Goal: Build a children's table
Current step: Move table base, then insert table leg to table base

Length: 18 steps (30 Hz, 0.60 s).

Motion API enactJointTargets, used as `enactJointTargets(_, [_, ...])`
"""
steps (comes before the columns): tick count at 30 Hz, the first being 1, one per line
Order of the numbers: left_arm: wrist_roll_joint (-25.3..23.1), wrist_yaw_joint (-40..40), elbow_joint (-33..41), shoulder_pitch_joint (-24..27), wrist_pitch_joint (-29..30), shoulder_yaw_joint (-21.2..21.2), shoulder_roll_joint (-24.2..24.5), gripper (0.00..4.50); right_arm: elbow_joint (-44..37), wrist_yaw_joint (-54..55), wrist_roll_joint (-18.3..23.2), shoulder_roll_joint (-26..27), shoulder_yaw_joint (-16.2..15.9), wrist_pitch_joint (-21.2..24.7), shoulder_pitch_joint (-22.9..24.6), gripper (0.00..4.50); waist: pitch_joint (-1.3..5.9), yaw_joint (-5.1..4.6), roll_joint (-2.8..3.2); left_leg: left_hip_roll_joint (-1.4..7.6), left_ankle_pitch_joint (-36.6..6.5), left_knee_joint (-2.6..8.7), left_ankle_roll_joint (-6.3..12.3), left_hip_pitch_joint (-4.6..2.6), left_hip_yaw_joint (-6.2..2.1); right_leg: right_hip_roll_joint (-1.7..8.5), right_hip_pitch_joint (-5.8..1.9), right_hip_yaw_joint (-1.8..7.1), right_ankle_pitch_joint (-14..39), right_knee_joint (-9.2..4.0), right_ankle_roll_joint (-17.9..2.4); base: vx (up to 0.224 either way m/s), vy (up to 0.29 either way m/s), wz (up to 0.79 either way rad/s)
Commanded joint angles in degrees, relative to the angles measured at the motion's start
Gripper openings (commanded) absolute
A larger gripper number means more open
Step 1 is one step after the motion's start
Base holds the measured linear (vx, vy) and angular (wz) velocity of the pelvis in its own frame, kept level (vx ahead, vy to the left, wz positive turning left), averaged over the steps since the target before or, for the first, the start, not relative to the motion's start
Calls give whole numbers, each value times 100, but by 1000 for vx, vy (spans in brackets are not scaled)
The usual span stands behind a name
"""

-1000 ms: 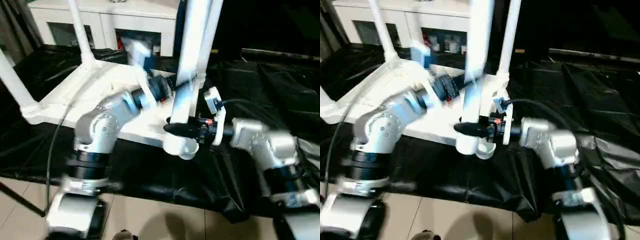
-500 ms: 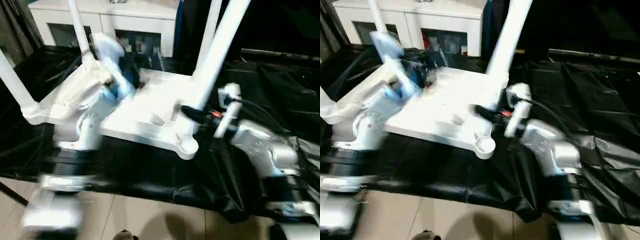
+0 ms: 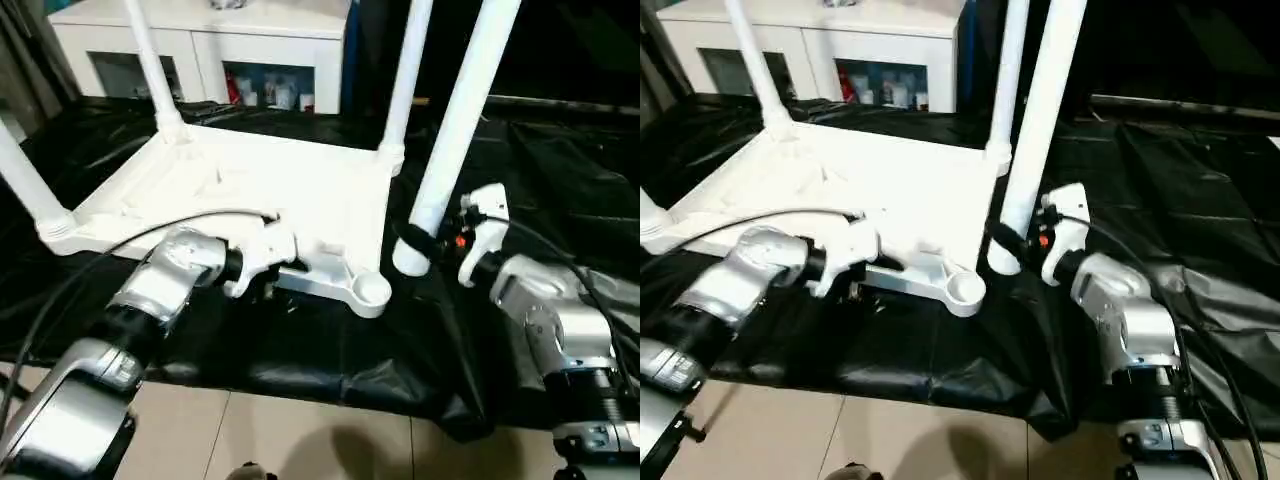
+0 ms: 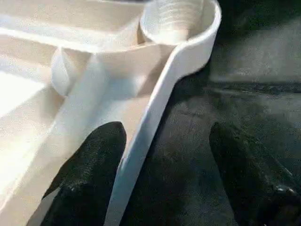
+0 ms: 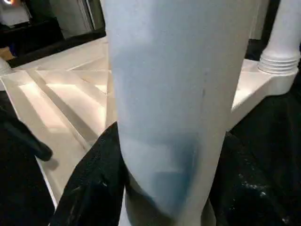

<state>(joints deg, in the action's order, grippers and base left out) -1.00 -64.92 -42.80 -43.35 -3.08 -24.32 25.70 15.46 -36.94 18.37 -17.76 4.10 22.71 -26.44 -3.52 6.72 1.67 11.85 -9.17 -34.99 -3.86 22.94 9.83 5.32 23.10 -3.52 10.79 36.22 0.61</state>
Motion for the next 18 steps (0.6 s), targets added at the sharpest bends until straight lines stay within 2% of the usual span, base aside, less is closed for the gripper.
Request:
enactJointTargets(1, [-228,225,-297,-189,-179,-105,-62,333,-243,36,-4,-25,39,-83,37,193,491,-22,52,67,-1345,437,-256,-166,-16,249,-290,192,548,-384,-1289,0,0,0])
enactJointTargets(3, [-344,465,-679,-329,-290,-121,-169,315,-268,49,-24,-23,1,-99,64,193,501,-30,42,61,-1307,424,-224,-166,-12,248,-303,194,446,-373,-1322,0,0,0])
enactJointTargets(4, [-369,522,-823,-385,-311,-119,-218,305,-285,51,-34,-25,-28,-109,82,193,507,-21,69,60,-1250,417,-200,-160,-22,259,-315,192,375,-365,-1349,0,0,0])
enactJointTargets(6, [-395,526,-971,-439,-375,-106,-262,294,-296,54,-37,-28,-49,-121,95,193,505,-24,47,66,-1236,419,-180,-160,-19,262,-315,190,332,-364,-1388,0,0,0])
enactJointTargets(7, [-463,597,-1216,-538,-466,-98,-327,284,-316,60,-56,-25,-82,-133,121,193,504,-18,75,53,-1223,409,-145,-156,-14,254,-311,190,317,-372,-1420,0,0,0])
enactJointTargets(9, [-558,678,-1469,-641,-570,-86,-377,271,-333,50,-96,-25,-108,-147,144,193,504,-18,52,58,-1277,412,-143,-164,-15,258,-320,189,356,-383,-1428,0,0,0])
enactJointTargets(11, [-617,685,-1577,-693,-598,-99,-387,256,-343,46,-114,-22,-118,-150,154,193,504,-19,51,62,-1282,415,-124,-163,-17,258,-320,189,339,-381,-1446,0,0,0])
enactJointTargets(12, [-617,685,-1577,-693,-598,-99,-387,249,-343,46,-114,-22,-118,-150,154,193,505,-13,78,65,-1295,414,-126,-170,-21,264,-314,188,352,-379,-1453,0,0,0])
enactJointTargets(14, [-721,630,-1778,-785,-622,-148,-400,225,-361,28,-149,-37,-163,-160,175,193,500,-19,75,65,-1339,418,-125,-168,-19,261,-313,188,371,-389,-1479,0,0,0])
enactJointTargets(18, [-897,579,-2088,-921,-564,-220,-430,205,-369,-4,-215,-62,-246,-204,217,193,499,-15,86,70,-1370,419,-127,-170,-25,268,-318,189,372,-386,-1498,0,0,0])
